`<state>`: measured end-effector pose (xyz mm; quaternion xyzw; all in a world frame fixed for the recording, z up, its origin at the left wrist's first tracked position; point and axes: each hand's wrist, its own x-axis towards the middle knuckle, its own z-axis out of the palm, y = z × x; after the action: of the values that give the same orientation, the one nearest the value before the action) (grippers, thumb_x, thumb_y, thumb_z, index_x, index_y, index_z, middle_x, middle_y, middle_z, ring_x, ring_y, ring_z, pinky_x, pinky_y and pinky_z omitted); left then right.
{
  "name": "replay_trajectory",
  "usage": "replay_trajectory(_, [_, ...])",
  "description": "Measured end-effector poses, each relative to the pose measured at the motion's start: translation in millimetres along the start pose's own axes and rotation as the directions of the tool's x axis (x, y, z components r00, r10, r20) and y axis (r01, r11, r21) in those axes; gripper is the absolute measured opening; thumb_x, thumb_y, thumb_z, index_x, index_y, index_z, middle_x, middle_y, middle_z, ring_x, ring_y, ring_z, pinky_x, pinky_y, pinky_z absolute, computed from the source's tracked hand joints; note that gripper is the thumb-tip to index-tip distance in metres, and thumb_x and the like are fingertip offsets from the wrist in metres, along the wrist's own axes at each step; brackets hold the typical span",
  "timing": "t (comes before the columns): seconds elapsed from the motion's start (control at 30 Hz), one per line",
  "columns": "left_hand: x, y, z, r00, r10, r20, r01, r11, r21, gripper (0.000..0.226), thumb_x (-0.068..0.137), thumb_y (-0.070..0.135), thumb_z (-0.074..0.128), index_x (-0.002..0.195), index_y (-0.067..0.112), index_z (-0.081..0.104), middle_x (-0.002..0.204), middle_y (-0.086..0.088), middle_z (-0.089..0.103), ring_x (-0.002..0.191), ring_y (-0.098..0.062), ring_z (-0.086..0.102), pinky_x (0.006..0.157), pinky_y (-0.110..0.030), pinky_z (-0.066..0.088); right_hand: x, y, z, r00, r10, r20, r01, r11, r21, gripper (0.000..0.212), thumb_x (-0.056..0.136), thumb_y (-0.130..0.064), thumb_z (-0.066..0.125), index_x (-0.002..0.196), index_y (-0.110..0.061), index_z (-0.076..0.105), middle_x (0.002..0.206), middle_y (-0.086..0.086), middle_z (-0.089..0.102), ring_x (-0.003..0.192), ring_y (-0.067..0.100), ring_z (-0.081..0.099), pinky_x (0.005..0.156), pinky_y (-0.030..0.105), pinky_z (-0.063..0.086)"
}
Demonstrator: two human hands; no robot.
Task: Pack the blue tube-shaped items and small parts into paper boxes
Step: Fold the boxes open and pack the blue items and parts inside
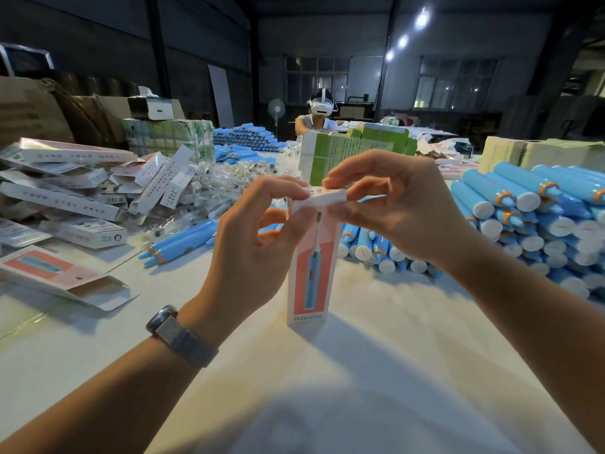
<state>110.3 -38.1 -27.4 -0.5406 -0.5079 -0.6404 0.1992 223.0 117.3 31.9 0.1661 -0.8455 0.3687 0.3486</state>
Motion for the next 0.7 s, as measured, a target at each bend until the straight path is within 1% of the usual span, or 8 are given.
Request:
replay_trajectory(0.07, [0,0,0,1.000,0.000,0.006,0.000,1.000,0.006,0.006,0.096,0.020,0.061,0.101,0.023,0.059,0.113,0.012,0.063,0.104,-0.008,0.065,0.075,-0.019,0.053,0,2,1,1.000,0.005,-0.020,-0.004,0.999,0.041,0.031,0.073,-0.018,0.078,0.101,-0.018,0.065,0.098,0.000,0.072,0.087,0.014,0.070,0.076,0.024,0.055])
replay_trajectory(0.13, [0,-1,-1,1.000,-0.001,0.012,0.001,1.000,0.010,0.005,0.097,0.020,0.060,0.101,0.019,0.058,0.113,0.013,0.062,0.104,-0.006,0.064,0.075,-0.018,0.053,-1,4,3,0.998,0.039,-0.041,-0.036,0.997,0.066,0.025,0.073,-0.016,0.079,0.096,-0.017,0.068,0.097,0.001,0.073,0.078,0.013,0.069,0.073,0.025,0.055])
replay_trajectory(0.2, [0,-1,-2,1.000,-0.004,0.013,0.004,1.000,0.006,0.006,0.096,0.022,0.059,0.101,0.019,0.058,0.113,0.011,0.062,0.104,-0.008,0.064,0.075,-0.020,0.054,-2,5,5,0.998,0.041,-0.049,-0.039,0.998,0.055,0.018,0.075,-0.018,0.077,0.091,-0.018,0.070,0.097,0.002,0.074,0.074,0.013,0.068,0.070,0.027,0.056])
replay_trajectory(0.27, [0,-1,-1,1.000,-0.003,0.017,0.003,1.000,0.014,0.006,0.097,0.023,0.059,0.102,0.021,0.058,0.113,0.010,0.062,0.104,-0.009,0.064,0.076,-0.021,0.054,-3,4,7,0.999,0.021,-0.049,-0.019,0.999,0.045,0.015,0.075,-0.019,0.076,0.089,-0.019,0.070,0.098,0.003,0.072,0.078,0.019,0.069,0.073,0.028,0.057])
replay_trajectory(0.33, [-1,-1,-1,1.000,0.000,0.029,-0.001,1.000,0.030,0.007,0.098,0.024,0.058,0.104,0.025,0.059,0.113,0.009,0.061,0.105,-0.009,0.062,0.077,-0.021,0.053,-3,3,7,0.999,-0.004,-0.045,0.006,0.998,0.056,0.013,0.076,-0.014,0.075,0.088,-0.016,0.070,0.098,0.005,0.071,0.084,0.023,0.070,0.077,0.030,0.058])
replay_trajectory(0.43, [-2,-2,-1,0.999,0.025,0.049,-0.028,0.998,0.062,0.011,0.099,0.022,0.056,0.109,0.025,0.060,0.114,0.008,0.058,0.107,-0.012,0.061,0.078,-0.019,0.052,-3,4,8,0.999,-0.025,-0.046,0.027,0.999,0.041,0.014,0.077,-0.006,0.076,0.088,-0.013,0.070,0.098,0.007,0.070,0.085,0.021,0.070,0.078,0.029,0.058])
replay_trajectory(0.57, [-2,-3,-2,0.999,0.011,0.045,-0.014,0.998,0.059,0.012,0.099,0.025,0.056,0.110,0.028,0.059,0.114,0.010,0.058,0.107,-0.011,0.061,0.078,-0.022,0.054,-5,6,13,0.995,0.024,-0.096,-0.020,0.999,0.038,0.018,0.080,-0.004,0.077,0.090,-0.016,0.068,0.101,0.007,0.071,0.075,0.010,0.067,0.073,0.031,0.058])
replay_trajectory(0.7, [-3,-3,0,0.999,-0.002,0.033,0.000,0.998,0.067,0.015,0.097,0.026,0.057,0.110,0.033,0.057,0.115,0.008,0.058,0.107,-0.010,0.061,0.078,-0.020,0.053,-4,7,15,0.994,-0.049,-0.101,0.047,0.999,-0.020,0.012,0.083,-0.001,0.074,0.092,-0.008,0.071,0.100,0.009,0.069,0.080,0.006,0.065,0.074,0.024,0.055])
